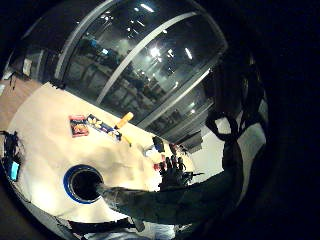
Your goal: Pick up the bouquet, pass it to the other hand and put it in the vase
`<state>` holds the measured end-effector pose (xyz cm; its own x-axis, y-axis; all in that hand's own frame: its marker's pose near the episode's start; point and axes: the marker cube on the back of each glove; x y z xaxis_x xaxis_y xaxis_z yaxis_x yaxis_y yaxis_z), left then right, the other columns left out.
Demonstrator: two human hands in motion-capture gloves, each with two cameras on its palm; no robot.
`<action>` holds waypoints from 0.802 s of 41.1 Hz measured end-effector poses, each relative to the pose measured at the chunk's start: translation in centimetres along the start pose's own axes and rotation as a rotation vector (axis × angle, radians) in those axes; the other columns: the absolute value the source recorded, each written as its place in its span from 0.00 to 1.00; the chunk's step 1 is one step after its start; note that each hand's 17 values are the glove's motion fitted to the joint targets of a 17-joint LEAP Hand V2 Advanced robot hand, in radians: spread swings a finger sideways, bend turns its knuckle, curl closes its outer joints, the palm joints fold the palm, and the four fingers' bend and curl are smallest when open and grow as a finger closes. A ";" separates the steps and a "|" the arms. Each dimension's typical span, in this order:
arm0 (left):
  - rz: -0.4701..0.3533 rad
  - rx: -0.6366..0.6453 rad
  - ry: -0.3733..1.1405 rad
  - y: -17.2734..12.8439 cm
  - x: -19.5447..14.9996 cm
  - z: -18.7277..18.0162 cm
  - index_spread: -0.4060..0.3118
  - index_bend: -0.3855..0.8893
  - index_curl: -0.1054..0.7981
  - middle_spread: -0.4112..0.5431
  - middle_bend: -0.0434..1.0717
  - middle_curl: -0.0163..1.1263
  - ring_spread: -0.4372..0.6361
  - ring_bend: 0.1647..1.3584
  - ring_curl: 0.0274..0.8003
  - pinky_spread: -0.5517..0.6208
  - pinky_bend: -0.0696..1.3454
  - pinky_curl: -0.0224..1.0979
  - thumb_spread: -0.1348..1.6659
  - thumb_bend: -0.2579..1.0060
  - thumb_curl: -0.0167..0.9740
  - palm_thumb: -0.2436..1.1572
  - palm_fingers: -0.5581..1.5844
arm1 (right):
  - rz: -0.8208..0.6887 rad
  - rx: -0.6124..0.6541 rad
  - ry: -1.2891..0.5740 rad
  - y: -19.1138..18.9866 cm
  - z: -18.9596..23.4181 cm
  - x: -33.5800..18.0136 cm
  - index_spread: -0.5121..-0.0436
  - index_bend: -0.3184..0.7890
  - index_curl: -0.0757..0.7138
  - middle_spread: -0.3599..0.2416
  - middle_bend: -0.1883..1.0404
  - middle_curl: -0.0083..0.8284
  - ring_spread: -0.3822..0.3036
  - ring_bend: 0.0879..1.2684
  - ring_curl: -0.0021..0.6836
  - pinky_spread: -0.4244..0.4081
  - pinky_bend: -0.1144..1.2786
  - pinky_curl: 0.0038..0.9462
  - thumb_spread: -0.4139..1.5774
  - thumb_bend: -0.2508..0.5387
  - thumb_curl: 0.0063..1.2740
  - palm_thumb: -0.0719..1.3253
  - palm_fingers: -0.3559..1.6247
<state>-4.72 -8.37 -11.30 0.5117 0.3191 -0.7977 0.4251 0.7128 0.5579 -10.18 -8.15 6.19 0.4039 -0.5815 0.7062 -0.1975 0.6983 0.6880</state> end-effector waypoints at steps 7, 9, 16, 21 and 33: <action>-0.074 -0.019 0.024 0.5 -3.1 -0.7 0.08 0.65 0.78 0.07 0.66 0.50 0.06 0.48 0.59 0.16 0.47 0.44 0.20 0.18 0.80 0.80 0.89 | 0.010 -0.067 -0.096 0.8 -0.2 -0.6 0.27 0.40 0.39 0.48 0.31 0.45 0.49 0.30 0.45 0.78 0.45 0.36 0.73 0.28 0.31 0.43 0.31; -0.108 -0.051 0.018 1.2 -3.9 -1.0 0.09 0.65 0.78 0.07 0.66 0.50 0.06 0.47 0.59 0.16 0.47 0.44 0.20 0.18 0.81 0.80 0.89 | 0.037 -0.099 -0.128 1.2 -0.3 -0.9 0.27 0.40 0.39 0.49 0.31 0.44 0.49 0.30 0.45 0.78 0.45 0.36 0.74 0.28 0.31 0.43 0.31; -0.324 -0.473 -0.252 7.6 -11.3 -3.8 0.14 0.55 0.75 0.10 0.61 0.49 0.09 0.42 0.56 0.17 0.45 0.43 0.28 0.13 0.78 0.71 0.77 | -0.030 -0.186 -0.217 2.4 -0.5 0.0 0.28 0.40 0.38 0.49 0.31 0.44 0.50 0.29 0.45 0.79 0.44 0.36 0.74 0.29 0.31 0.43 0.31; -0.422 -0.678 -0.356 12.5 -17.8 -6.2 0.51 0.35 0.65 0.47 0.40 0.50 0.47 0.32 0.61 0.57 0.35 0.46 0.44 0.11 0.64 0.48 0.12 | 0.076 -0.186 -0.088 2.9 -0.7 1.9 0.29 0.41 0.39 0.51 0.31 0.43 0.50 0.29 0.45 0.80 0.43 0.35 0.74 0.29 0.30 0.44 0.31; -0.312 -0.510 -0.261 16.4 -19.9 -7.5 0.71 0.34 0.44 0.80 0.20 0.30 0.79 0.25 0.36 0.83 0.26 0.31 0.55 0.18 0.53 0.52 0.16 | 0.140 -0.217 0.108 4.8 -1.0 6.7 0.30 0.42 0.40 0.53 0.31 0.42 0.52 0.28 0.44 0.80 0.41 0.35 0.75 0.29 0.30 0.45 0.31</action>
<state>-13.50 1.68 11.99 0.6130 -0.0670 -0.7872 0.2084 0.9748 0.0793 -7.49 -8.25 14.09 0.4817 -0.4330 0.7619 -0.0674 0.8485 0.5248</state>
